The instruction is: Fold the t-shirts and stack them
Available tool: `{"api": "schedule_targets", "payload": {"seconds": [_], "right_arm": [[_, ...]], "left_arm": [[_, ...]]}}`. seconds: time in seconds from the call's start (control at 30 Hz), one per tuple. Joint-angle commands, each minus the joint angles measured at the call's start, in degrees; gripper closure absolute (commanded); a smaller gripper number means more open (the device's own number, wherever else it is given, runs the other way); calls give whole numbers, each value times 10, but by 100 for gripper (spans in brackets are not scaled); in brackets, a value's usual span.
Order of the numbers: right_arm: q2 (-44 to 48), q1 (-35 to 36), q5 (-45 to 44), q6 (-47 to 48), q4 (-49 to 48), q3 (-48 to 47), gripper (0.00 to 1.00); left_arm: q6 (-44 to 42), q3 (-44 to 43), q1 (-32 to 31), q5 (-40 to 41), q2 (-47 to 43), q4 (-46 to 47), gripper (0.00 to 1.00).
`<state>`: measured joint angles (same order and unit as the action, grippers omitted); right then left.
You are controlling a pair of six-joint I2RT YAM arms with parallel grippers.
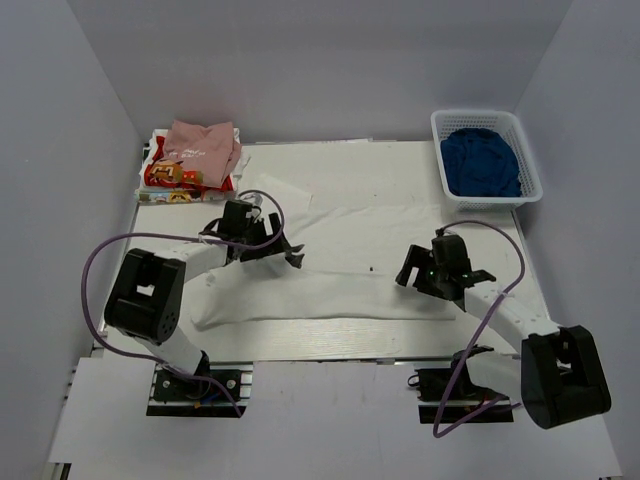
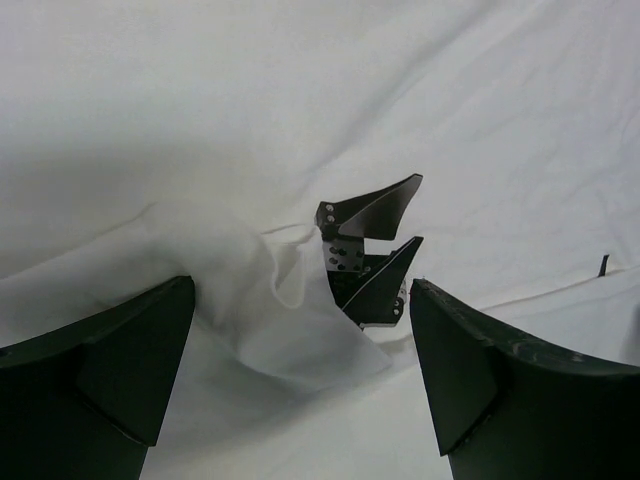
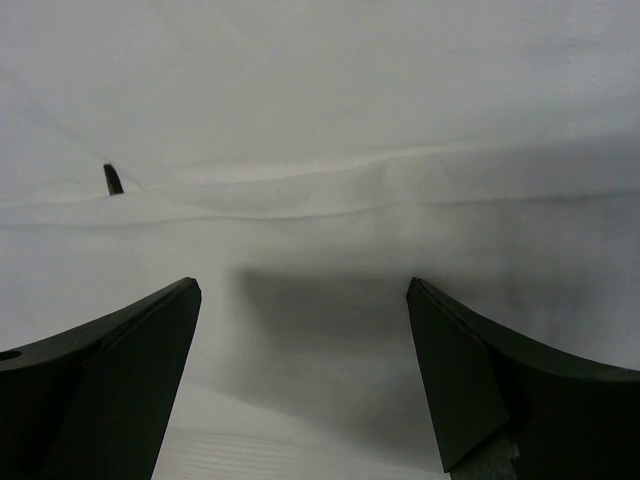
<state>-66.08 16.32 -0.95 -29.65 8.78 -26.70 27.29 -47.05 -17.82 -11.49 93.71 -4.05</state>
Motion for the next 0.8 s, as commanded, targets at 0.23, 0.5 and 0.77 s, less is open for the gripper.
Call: {"api": "schedule_targets", "payload": {"seconds": [0.23,0.5,0.77], "right_arm": [[52,3,-97,8,85,-69,10],[-25,0,-193,35,103,-222,10],[-173,-1,-228,35,105,-351,10]], "left_arm": [[7,-98,-7,46,-20,-209,0],[-34,-398,12,202,132,-324,0],[-64,-726,31,251,363,-421,0]]}}
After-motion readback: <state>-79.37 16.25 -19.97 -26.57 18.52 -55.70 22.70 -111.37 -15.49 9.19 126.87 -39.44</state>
